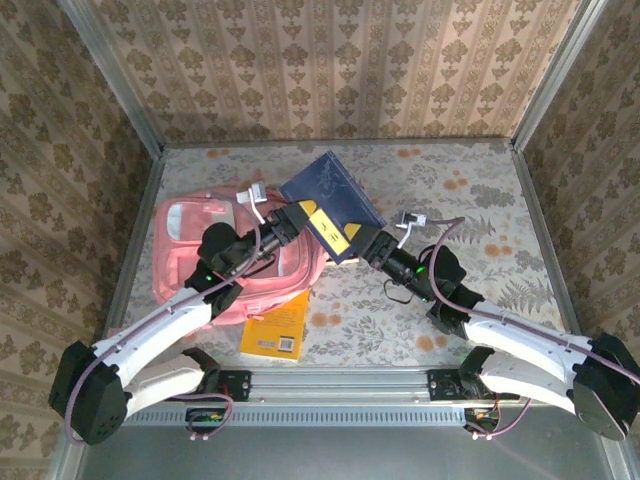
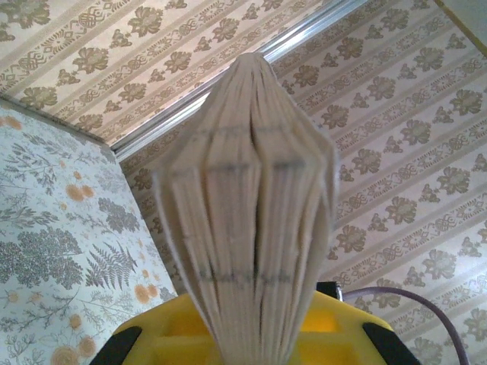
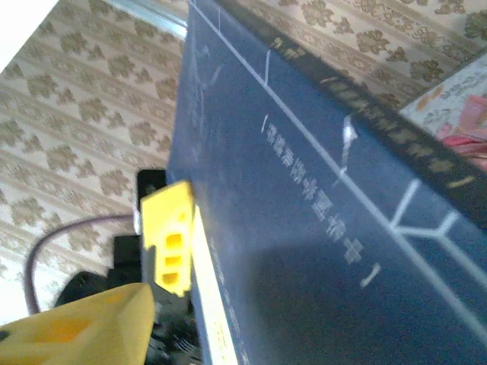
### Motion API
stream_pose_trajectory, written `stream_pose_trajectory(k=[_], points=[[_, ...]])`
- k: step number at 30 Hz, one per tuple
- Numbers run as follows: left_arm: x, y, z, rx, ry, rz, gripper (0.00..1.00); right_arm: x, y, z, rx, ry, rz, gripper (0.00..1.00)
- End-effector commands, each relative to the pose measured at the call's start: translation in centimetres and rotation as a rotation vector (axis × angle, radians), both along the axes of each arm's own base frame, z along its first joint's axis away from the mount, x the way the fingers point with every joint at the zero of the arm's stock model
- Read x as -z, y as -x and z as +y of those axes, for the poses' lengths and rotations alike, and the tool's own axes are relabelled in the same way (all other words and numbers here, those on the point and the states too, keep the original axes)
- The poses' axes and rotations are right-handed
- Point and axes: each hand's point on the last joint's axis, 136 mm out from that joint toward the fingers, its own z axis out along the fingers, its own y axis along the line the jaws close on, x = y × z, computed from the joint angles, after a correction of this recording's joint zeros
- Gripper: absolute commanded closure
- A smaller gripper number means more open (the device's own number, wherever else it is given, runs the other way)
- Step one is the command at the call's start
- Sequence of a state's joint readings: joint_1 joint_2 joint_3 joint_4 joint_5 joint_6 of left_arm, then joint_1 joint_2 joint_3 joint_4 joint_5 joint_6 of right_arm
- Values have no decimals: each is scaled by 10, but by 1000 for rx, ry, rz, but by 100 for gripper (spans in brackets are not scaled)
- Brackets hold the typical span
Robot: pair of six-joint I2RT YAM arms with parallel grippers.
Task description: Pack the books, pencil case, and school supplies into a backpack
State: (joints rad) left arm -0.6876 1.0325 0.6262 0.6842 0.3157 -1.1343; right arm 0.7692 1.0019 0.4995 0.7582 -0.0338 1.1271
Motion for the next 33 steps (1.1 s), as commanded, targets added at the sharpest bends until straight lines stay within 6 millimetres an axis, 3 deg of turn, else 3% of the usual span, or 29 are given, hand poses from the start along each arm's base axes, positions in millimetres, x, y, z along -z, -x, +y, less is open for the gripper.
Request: stream_pose_trajectory(k=[1,6,10,12,16,18,21,24,33], points=[[-18,3,4,-17,62,-48,100,-36,-8,-4,65,-64,-80,42],[-11,1,5,-32,52,-28,100,-29,-13,4,59,-55,-59,59],[-1,-2,6,-48,-9,-11,100,-20,-16,-2,94,-41,-36,88],[7,-3,10,-70,-63,1,90,-16,-16,-9,127,-17,-25,99],[27,-9,24,-120,-261,37,54,0,-14,-28,196,104,16,100],[43,-15,37,-162,-421,75,46,12,-13,-40,241,186,47,100],[69,-24,56,-212,-648,91,42,41,-11,-66,334,314,131,100],[95,-37,65,-189,-755,136,41,63,-7,-81,359,398,183,100],[152,-69,69,-62,-898,312,42,84,2,-100,355,499,204,100]])
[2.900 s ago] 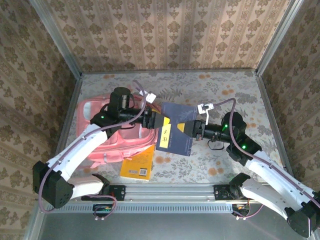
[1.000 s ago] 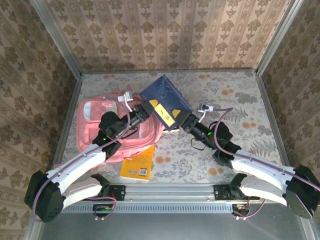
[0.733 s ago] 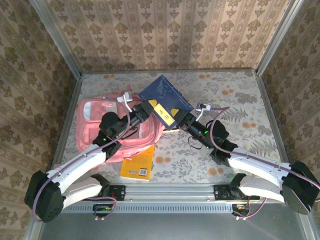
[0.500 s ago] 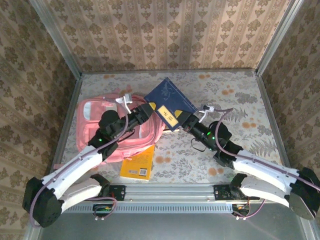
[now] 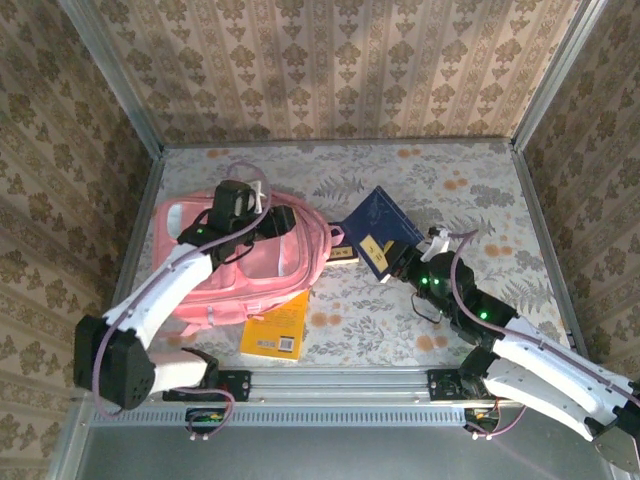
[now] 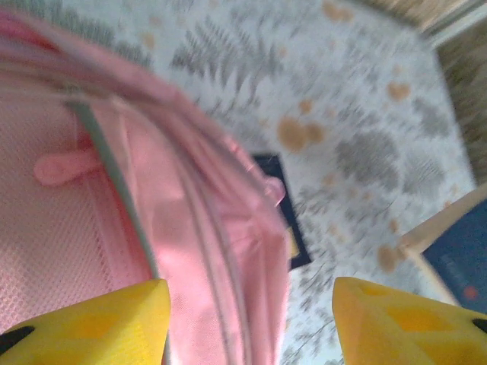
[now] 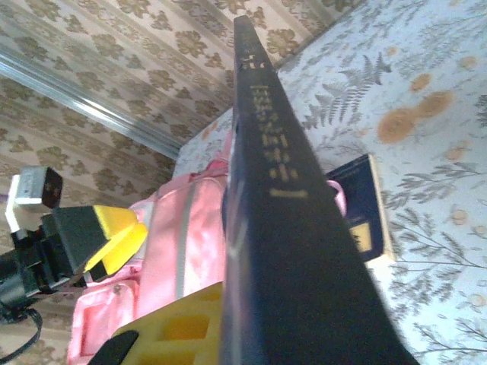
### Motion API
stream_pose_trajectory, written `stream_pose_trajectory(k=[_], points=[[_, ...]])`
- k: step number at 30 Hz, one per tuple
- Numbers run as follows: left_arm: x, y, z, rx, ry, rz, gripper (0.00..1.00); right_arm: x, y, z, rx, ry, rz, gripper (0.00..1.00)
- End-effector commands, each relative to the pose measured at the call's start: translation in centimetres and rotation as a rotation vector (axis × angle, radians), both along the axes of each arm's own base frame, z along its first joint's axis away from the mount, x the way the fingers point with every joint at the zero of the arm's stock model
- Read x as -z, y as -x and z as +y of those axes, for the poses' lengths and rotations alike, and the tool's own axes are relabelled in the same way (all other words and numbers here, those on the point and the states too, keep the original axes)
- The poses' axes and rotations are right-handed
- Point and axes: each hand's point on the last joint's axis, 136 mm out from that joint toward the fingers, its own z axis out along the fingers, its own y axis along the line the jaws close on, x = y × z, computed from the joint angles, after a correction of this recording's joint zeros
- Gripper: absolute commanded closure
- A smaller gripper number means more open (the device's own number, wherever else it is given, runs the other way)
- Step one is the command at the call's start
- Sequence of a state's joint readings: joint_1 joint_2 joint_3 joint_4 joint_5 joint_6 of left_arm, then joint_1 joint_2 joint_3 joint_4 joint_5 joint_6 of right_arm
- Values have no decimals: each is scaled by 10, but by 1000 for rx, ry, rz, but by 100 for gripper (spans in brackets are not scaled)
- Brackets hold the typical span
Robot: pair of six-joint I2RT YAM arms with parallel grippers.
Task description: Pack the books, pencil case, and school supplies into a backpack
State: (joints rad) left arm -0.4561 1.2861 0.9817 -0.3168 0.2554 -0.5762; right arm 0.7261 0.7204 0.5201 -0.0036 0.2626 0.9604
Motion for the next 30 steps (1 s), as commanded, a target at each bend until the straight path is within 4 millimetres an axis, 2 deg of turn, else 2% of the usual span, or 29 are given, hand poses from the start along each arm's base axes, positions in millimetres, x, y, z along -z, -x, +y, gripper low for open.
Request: stream_pose_trajectory(k=[1,7,15,18,20,23,27,29,30], points=[[8,2,0,79,-40,51,42,3,2,-13,20,48,-13,100],[29,-6,-4,85,-52,110,46,12,0,-20,19,25,12,100],[46,-8,-10,90,-36,157,49,20,-2,-25,23,-10,33,100],[50,-9,-15,97,-8,162,53,21,-3,-24,18,-17,36,100],[59,-11,-10,70,-32,186,56,22,-3,-24,18,-23,42,100],[74,-13,3,8,-66,225,64,21,-3,-23,13,-28,43,100],[81,-16,11,-14,-85,248,76,24,-2,-23,10,-26,50,100],[81,-17,7,5,-81,261,94,25,-1,-22,3,-28,54,100],[77,-18,7,12,-86,258,100,24,-1,-21,-5,-28,52,100]])
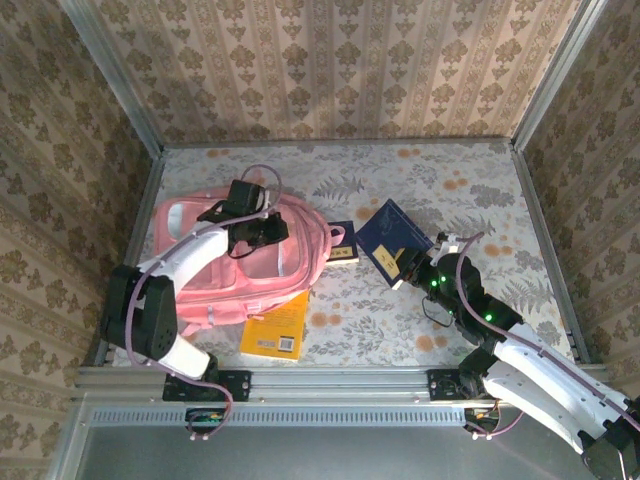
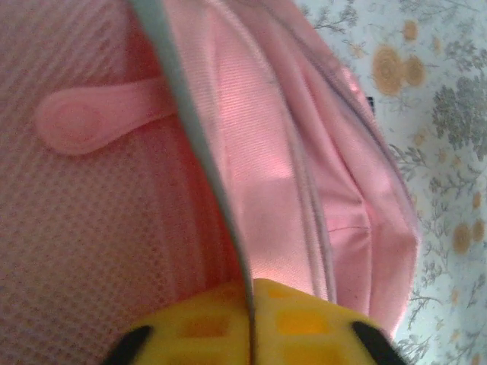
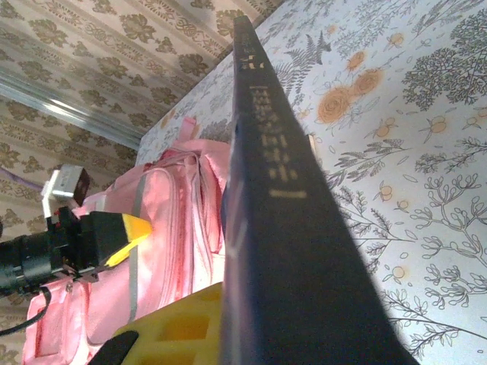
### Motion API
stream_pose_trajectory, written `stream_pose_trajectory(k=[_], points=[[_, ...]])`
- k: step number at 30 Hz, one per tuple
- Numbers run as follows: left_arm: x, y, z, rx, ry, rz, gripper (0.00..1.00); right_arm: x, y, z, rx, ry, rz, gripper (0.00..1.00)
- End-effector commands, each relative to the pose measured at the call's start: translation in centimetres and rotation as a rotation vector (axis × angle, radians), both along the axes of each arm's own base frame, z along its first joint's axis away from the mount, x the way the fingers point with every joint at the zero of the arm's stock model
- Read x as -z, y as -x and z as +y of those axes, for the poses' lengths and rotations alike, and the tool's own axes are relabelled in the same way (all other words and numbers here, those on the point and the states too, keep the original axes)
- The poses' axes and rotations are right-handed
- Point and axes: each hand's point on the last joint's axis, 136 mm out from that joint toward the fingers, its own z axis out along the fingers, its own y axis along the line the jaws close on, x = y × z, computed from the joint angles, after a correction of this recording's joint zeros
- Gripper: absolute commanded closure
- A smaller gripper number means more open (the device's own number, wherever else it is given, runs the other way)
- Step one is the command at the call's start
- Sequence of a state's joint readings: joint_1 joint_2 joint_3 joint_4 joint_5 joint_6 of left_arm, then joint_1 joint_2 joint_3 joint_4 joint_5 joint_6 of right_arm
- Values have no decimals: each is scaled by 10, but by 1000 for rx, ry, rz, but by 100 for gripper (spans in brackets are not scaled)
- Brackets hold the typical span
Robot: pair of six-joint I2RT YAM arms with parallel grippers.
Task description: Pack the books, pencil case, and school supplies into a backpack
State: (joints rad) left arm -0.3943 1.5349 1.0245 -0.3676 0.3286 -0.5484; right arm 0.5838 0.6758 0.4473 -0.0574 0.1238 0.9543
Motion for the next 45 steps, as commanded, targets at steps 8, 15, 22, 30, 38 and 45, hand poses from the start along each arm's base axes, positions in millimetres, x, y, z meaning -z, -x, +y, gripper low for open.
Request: stream_pose_trajectory(k=[8,15,22,30,38,45], points=[[-95,7,6,107,-11,-221,100,-45,7,0,-63,54,-119,100],[-180,50,19,216,58,-443,100,-69,10,39,-279,46,-154,100],[-219,70,35,246,50,-536,100,-73,16,97,-557,-82,-57,100],[-252,64,29,287,103,-626,100,-69,39,149,-762,-207,23,100],[-279,60,12,356,195,-663,100,-100,59,203,-865,-273,-47,100],[-282,66,5,406,219,-664,100,-112,59,253,-891,-251,-68,100]])
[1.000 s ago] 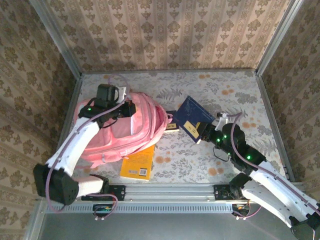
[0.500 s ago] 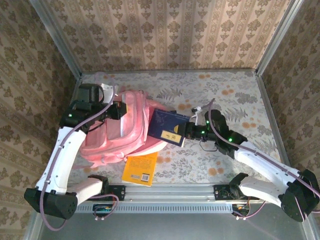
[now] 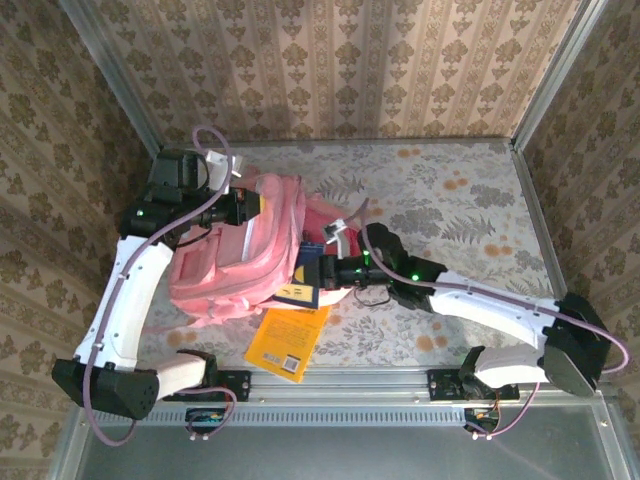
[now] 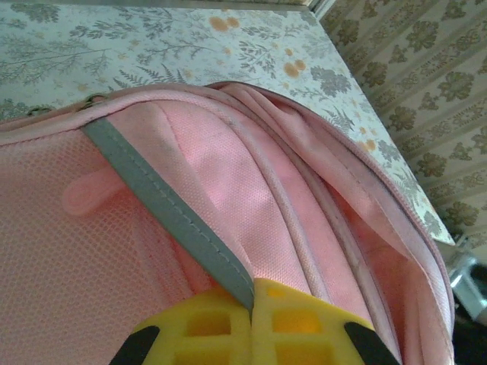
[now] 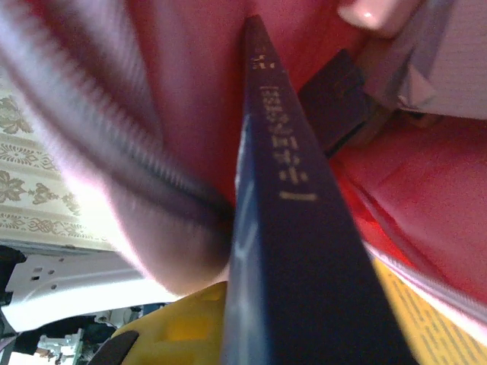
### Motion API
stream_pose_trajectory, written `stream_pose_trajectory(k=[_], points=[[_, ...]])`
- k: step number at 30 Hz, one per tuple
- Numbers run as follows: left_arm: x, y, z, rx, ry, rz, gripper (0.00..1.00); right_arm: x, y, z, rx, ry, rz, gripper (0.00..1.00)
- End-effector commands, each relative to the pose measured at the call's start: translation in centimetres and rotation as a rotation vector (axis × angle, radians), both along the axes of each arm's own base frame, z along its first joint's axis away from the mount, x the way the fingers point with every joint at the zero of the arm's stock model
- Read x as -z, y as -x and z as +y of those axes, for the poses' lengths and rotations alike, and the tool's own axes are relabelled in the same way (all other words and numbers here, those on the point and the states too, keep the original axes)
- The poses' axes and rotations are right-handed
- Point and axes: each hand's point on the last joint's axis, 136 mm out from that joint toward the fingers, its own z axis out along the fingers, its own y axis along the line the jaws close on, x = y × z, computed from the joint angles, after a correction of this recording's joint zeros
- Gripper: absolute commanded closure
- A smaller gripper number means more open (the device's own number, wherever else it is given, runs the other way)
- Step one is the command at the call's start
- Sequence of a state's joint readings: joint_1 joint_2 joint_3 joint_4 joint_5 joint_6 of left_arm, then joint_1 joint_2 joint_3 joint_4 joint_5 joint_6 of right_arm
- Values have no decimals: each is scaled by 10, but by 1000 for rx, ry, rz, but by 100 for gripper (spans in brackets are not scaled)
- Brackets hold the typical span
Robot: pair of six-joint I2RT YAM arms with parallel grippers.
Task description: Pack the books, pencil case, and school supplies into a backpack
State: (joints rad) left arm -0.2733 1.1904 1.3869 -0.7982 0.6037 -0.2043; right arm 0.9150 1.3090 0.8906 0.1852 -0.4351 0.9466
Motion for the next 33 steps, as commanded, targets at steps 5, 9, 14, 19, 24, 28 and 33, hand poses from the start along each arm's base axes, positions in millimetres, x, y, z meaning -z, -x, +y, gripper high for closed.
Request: stream_pose_trajectory(k=[5,9,14,19,24,28,33], points=[[-69,15,-7,89,68,-299,100,-29,-37,11,160,-17,-69,100],[-71,26,-12,134,98,-332,100,-12,-64,-9,278,66,-28,100],[-78,37,-21,202,112,-353,100,2,-90,-32,364,57,56,100],[-77,36,-22,201,94,-360,100,19,-94,-17,277,58,116,100],[-76,32,-24,202,94,-357,100,41,-100,-11,289,92,165,100],[-76,32,-28,223,115,-356,100,40,-108,5,321,55,189,100],[-76,32,-31,237,122,-356,100,36,-121,25,376,-17,244,100]])
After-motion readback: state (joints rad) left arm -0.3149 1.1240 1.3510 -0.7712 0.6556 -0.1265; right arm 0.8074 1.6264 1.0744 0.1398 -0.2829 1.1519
